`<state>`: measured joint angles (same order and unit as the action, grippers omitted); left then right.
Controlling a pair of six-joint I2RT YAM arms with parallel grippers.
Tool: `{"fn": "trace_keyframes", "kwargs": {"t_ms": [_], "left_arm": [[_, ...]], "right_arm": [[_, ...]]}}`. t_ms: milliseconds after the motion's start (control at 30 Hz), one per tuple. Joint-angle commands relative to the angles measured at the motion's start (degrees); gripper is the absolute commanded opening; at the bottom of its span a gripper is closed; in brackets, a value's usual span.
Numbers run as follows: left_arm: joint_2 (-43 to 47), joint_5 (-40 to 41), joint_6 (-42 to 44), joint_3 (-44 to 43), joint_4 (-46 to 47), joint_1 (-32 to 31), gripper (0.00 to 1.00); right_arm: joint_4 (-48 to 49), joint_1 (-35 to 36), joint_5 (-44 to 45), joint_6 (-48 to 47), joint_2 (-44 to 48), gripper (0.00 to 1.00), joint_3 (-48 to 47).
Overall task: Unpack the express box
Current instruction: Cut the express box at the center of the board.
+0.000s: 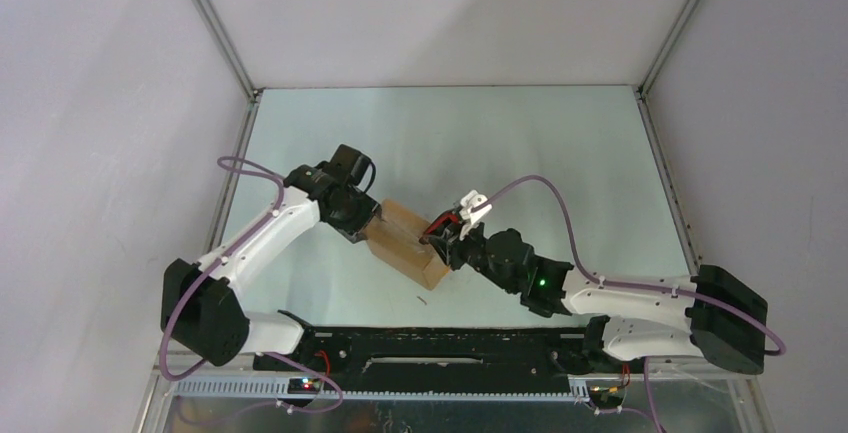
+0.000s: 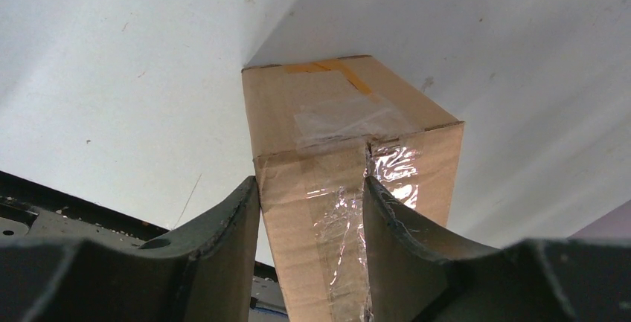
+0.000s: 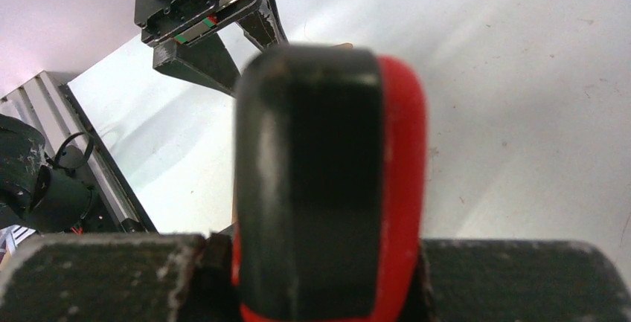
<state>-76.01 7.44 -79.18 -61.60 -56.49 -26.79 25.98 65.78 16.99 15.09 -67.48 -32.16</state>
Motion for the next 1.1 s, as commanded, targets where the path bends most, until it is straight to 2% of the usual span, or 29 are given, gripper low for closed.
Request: {"fn": "trace_keyframes", "kwargs": {"t_ms": [0,1067], "left_arm": [[1.3,14.3,-0.5,1.8,-1.5,3.8,0.00],[2.7,14.2,-1.2,3.5,-1.8,5.7,0.00]], "right_arm": [[0.1,0.0,4.3,-0.5,3.4,0.00,1.9],[6.2,0.2,2.9,-1.8,7.5,0.00,8.8]]}}
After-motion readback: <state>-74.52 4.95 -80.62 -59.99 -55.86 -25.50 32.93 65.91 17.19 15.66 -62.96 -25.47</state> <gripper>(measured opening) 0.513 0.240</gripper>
